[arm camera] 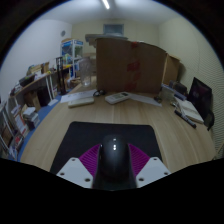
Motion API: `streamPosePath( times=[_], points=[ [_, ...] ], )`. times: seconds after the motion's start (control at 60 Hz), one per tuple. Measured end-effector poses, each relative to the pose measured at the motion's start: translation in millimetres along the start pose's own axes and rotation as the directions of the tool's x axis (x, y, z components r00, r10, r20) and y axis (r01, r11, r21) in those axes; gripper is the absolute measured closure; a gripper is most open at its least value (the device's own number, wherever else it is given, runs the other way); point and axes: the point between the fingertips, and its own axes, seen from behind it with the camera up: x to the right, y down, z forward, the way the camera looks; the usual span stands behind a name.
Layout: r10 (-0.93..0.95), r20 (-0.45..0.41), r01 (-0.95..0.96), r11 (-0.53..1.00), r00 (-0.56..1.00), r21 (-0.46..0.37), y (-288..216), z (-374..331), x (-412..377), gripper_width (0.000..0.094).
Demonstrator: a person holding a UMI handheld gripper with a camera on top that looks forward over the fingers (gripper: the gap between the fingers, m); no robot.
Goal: Arrange mouse
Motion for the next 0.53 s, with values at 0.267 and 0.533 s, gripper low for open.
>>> streamPosePath(
  times=[0.267, 0.533],
  points=[
    [0.016, 0.052, -0.009, 0.989, 0.999, -0.145, -5, -32, 4, 0.009],
    [0.144, 0.02, -0.139, 0.976, 0.989, -0.169, -19, -155, 32, 0.0087]
  ],
)
